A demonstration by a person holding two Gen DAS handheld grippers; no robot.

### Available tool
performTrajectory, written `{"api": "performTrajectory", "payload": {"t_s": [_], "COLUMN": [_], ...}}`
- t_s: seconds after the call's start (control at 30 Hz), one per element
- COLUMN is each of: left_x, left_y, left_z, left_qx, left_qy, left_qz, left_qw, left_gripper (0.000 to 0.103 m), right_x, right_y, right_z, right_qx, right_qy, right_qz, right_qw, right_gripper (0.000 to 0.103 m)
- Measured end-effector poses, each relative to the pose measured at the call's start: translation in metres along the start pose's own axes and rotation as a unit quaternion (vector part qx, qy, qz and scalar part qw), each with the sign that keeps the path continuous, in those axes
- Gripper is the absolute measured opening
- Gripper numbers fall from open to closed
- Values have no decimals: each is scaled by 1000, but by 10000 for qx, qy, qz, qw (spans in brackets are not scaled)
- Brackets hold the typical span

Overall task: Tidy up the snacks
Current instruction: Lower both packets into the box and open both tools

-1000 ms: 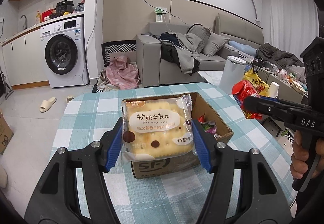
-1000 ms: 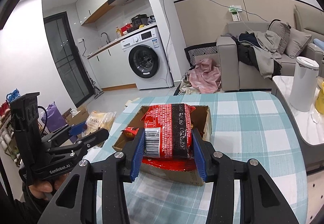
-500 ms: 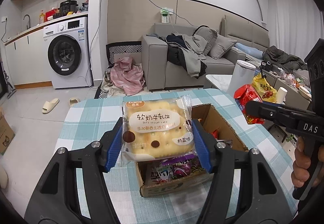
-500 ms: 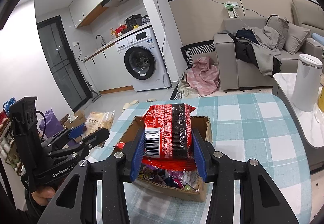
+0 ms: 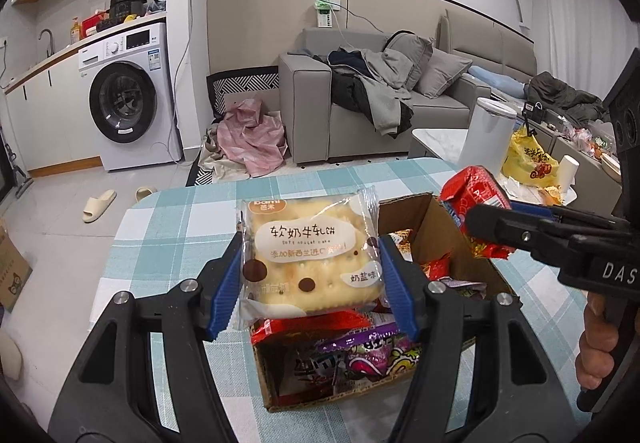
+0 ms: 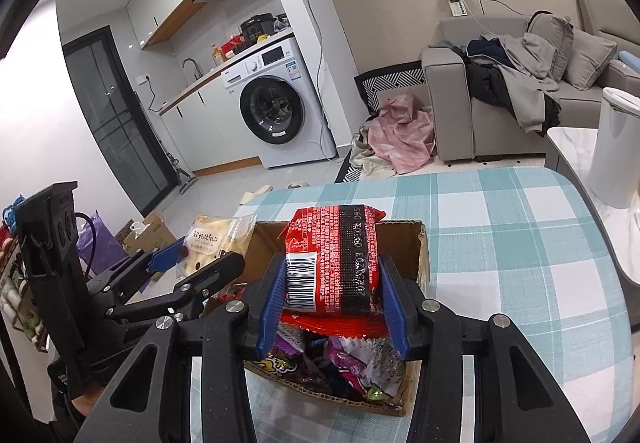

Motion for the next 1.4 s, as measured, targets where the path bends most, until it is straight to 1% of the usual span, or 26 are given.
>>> {"api": "performTrajectory", "payload": {"t_s": [0.2, 0.33, 0.53, 0.67, 0.87, 1.0, 1.13, 1.2, 1.3, 1.4], "left_x": [-26, -35, -48, -53, -58, -66, -71, -74, -77, -75], "left_y": [-5, -11, -11, -9, -6, -3, -1, 0, 2, 3], "left_z": [-2, 1, 2, 6, 13, 19, 22, 24, 26, 26], "left_qx": [-29, -108, -98, -70, -98, -18, -62, -72, -6, -9], "left_qy": [115, 170, 285, 323, 418, 501, 554, 576, 630, 679], "left_qz": [30, 15, 23, 39, 111, 156, 133, 115, 98, 108], "left_qw": [9999, 9998, 9995, 9994, 9990, 9986, 9984, 9982, 9980, 9976], "left_gripper": [61, 61, 61, 61, 61, 61, 61, 61, 64, 67], "right_x": [-16, -23, -32, -38, -49, -53, -60, -61, -62, -59], "right_y": [-3, -5, -9, -10, -10, -10, -10, -10, -10, -10], "right_z": [3, 5, 6, 8, 9, 10, 11, 12, 12, 12], "right_qx": [-25, -38, -61, -34, -63, -34, -17, 5, 32, 50], "right_qy": [160, 214, 266, 299, 400, 423, 488, 454, 459, 483], "right_qz": [3, 34, 66, 163, 201, 271, 334, 352, 372, 391], "right_qw": [9999, 9998, 9996, 9994, 9990, 9987, 9982, 9983, 9982, 9981], "right_gripper": [45, 45, 45, 45, 45, 45, 45, 45, 45, 49]}}
Point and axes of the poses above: each gripper's, at about its wrist camera, not at the fingertips, and x roughly against the way its jaws point, y to its left, z to its underside, the point moved 1 cm from there along -x, roughly the way its jaws point, and after that the axes turned 6 degrees about z, right-handed, at the moved point
